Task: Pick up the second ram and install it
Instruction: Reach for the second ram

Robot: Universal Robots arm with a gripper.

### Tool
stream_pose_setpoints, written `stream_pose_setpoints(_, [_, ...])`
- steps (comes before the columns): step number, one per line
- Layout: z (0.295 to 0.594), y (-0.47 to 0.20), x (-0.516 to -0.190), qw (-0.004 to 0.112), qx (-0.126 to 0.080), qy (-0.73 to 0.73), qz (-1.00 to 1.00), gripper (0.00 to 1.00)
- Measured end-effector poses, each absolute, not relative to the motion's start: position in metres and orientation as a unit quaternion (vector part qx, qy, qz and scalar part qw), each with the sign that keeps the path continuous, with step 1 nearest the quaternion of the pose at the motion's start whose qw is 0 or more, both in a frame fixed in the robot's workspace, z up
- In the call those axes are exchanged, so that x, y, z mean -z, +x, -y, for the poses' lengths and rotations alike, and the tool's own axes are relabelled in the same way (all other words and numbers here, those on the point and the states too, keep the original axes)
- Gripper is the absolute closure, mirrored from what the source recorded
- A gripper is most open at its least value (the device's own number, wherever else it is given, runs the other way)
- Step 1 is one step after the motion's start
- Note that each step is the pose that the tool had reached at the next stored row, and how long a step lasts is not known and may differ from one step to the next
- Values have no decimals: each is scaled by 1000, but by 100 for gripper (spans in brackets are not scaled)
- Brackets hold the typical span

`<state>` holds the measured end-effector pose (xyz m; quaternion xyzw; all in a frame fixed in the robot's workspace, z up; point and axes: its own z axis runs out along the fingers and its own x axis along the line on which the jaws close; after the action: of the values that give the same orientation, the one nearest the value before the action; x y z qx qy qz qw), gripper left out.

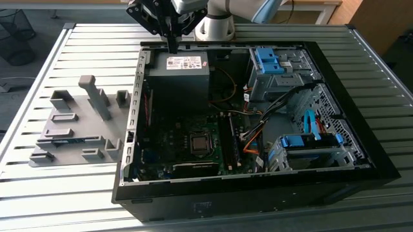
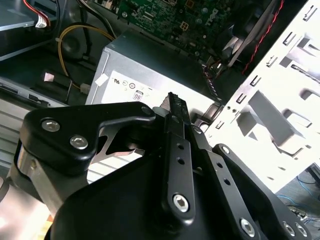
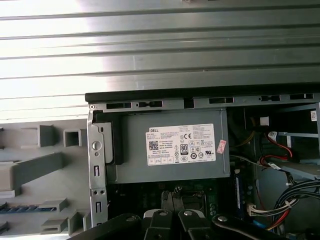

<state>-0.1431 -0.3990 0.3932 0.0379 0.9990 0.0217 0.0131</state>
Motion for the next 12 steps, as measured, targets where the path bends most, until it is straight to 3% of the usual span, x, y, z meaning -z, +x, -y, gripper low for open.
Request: stream_pose_setpoints(12, [399,-152,-393,13,-22,38,-999,89])
